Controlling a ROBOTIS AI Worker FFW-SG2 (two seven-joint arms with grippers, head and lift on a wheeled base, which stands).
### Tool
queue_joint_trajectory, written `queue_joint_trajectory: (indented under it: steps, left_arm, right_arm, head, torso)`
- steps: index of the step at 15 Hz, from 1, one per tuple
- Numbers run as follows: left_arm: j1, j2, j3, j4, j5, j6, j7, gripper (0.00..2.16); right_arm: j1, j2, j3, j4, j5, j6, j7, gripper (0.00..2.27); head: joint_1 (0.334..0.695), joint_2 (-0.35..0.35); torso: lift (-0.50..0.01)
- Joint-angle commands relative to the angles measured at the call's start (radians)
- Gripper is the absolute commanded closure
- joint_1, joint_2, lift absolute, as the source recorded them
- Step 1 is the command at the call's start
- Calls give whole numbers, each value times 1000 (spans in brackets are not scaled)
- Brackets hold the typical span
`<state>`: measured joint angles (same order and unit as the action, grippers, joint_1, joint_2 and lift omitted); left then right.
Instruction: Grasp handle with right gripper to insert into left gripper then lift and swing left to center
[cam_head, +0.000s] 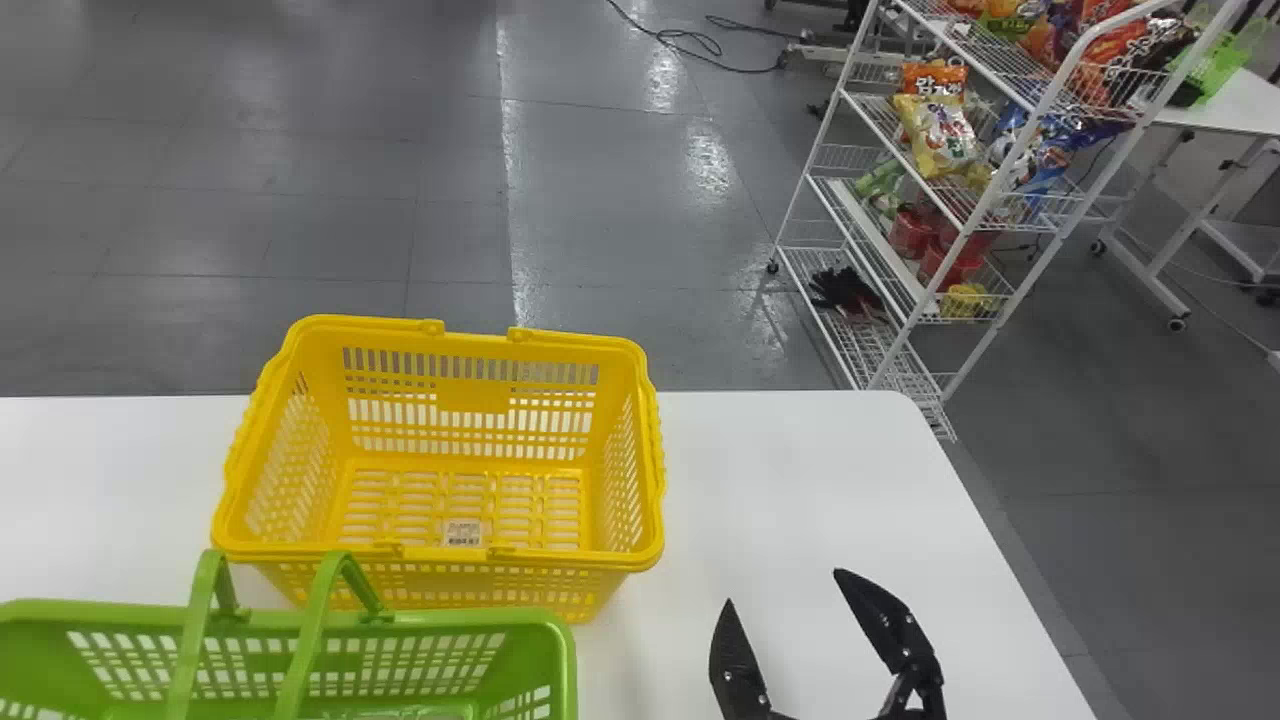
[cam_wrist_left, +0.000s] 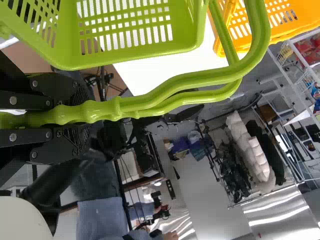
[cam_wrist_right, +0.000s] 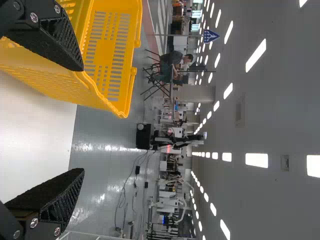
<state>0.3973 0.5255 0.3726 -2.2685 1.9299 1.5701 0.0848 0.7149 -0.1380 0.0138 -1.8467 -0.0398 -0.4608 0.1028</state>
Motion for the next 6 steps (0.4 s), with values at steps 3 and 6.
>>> queue_joint_trajectory:
  steps: [3, 6]
  left_arm:
    - [-2, -1, 0, 1, 31, 1, 32, 2135]
    - [-8, -1, 0, 4, 35, 1, 39, 2135]
  right_arm:
    - [0, 0, 0, 3, 0, 0, 0, 83]
    - [0, 0, 0, 3, 0, 0, 0, 83]
  head:
    - [695, -229]
    - [695, -229]
  torso:
    - [-93]
    - [-93]
